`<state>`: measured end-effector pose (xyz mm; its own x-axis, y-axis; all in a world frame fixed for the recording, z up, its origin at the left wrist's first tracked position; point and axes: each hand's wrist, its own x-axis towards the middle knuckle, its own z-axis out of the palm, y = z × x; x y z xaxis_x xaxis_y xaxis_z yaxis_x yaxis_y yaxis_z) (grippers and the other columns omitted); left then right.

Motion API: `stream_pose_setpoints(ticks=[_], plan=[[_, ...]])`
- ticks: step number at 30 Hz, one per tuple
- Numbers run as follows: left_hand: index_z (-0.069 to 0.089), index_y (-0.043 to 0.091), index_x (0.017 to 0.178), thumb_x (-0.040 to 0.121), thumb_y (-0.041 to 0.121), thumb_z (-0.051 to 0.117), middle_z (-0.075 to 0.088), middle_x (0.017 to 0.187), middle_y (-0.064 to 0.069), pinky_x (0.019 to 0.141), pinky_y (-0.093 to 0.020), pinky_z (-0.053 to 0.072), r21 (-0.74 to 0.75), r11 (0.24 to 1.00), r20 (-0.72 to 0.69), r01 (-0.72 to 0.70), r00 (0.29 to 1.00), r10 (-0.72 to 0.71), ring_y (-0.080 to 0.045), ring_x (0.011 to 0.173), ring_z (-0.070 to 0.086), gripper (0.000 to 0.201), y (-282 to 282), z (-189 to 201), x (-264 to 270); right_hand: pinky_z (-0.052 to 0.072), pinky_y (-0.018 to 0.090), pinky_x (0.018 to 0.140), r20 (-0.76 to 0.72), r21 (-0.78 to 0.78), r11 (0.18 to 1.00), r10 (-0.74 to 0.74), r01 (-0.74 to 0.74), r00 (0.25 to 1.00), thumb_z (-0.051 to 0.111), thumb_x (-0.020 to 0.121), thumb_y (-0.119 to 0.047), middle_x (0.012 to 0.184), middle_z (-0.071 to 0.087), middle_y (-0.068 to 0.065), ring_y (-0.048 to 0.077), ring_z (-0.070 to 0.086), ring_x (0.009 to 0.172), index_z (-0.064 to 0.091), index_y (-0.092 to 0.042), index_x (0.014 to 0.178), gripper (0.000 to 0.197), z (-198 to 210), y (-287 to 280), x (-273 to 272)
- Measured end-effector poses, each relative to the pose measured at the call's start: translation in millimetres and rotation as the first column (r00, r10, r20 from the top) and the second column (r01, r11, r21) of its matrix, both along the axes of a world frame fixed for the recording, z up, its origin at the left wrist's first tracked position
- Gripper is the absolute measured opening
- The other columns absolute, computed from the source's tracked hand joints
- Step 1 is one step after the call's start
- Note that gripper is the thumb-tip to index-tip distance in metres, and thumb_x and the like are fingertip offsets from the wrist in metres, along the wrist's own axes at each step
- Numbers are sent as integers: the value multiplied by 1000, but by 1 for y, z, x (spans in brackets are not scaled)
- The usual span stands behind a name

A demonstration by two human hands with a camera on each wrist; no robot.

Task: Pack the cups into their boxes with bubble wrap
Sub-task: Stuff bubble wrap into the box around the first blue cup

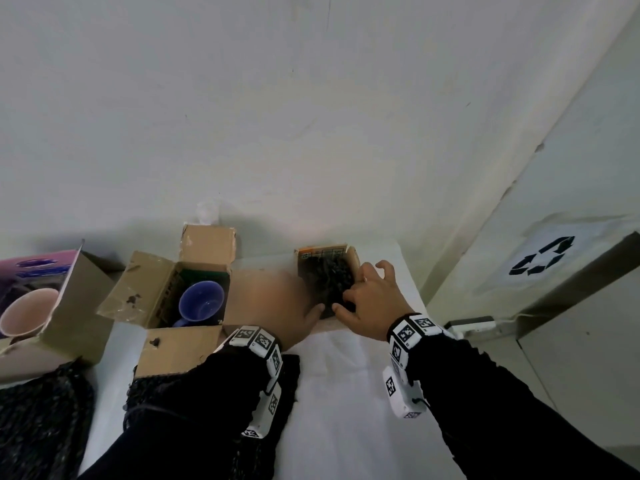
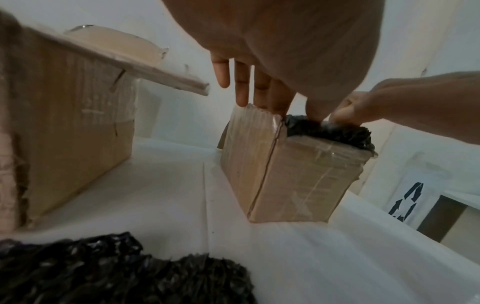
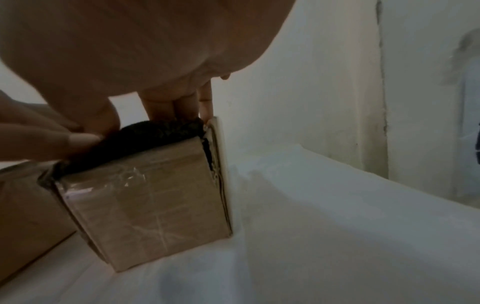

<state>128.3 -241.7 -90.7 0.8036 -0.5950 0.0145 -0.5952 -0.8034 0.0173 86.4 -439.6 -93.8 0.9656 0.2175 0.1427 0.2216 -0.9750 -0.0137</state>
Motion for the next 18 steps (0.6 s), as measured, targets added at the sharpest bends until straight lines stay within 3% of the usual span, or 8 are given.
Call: stream_pose_setpoints(ticks=[2,4,6,8,11,14,16,18], plan=[[75,26,85,88,61,29,60,103,5,84,-40,35,53,998,7,-15,1000,14,-25,105,44,58,-2,2,4,17,53,105,-100,-23,1000,-2,0,995,33,89,-57,93,70,7,15,29,123,68,-22,63,56,-3,0,4],[72,27,90,84,55,53,57,106,4,84,-39,35,-16,1000,35,-17,999,18,-25,104,45,34,-4,6,8,9,52,108,-184,-56,998,-11,1,983,17,91,-61,106,68,5,14,22,134,72,-24,74,69,-8,2,8],[67,25,86,70,35,74,58,98,1,73,-37,42,-143,989,36,43,999,-39,-24,91,51,20,-7,8,9,5,51,107,-221,-83,996,-7,-12,975,0,88,-67,98,70,-2,14,24,135,75,-27,82,85,-16,3,11],[67,21,79,73,23,63,58,85,0,60,-36,47,-200,960,28,197,980,-195,-23,75,54,8,-7,0,10,8,49,103,-265,-125,991,3,-37,964,-7,85,-70,81,68,-8,15,28,131,74,-28,86,91,-18,4,13],[70,22,78,82,30,45,62,76,3,58,-30,45,-193,948,-25,254,964,-264,-21,68,58,27,0,-4,5,31,43,90,-228,-99,995,6,-30,974,20,90,-67,90,65,-2,21,42,116,68,-21,90,66,-13,6,12],[69,30,86,80,46,43,67,79,12,75,-33,45,-25,953,23,302,953,-301,-14,76,61,31,10,-3,5,41,36,62,-10,92,994,63,-62,998,44,88,-53,92,56,3,25,55,84,54,-16,90,38,-15,10,6],[70,31,85,77,49,40,68,80,15,88,-37,36,69,955,39,288,956,-291,-14,87,61,35,12,-1,6,43,38,65,63,75,992,101,-106,993,42,90,-50,84,57,-2,23,57,75,54,-20,85,33,-23,7,2],[71,32,81,76,46,48,68,81,17,92,-39,28,116,954,78,277,955,-287,-16,96,60,27,11,-2,6,43,44,82,73,29,991,129,-132,989,38,92,-53,76,61,-9,19,59,78,60,-24,79,39,-26,3,-2]])
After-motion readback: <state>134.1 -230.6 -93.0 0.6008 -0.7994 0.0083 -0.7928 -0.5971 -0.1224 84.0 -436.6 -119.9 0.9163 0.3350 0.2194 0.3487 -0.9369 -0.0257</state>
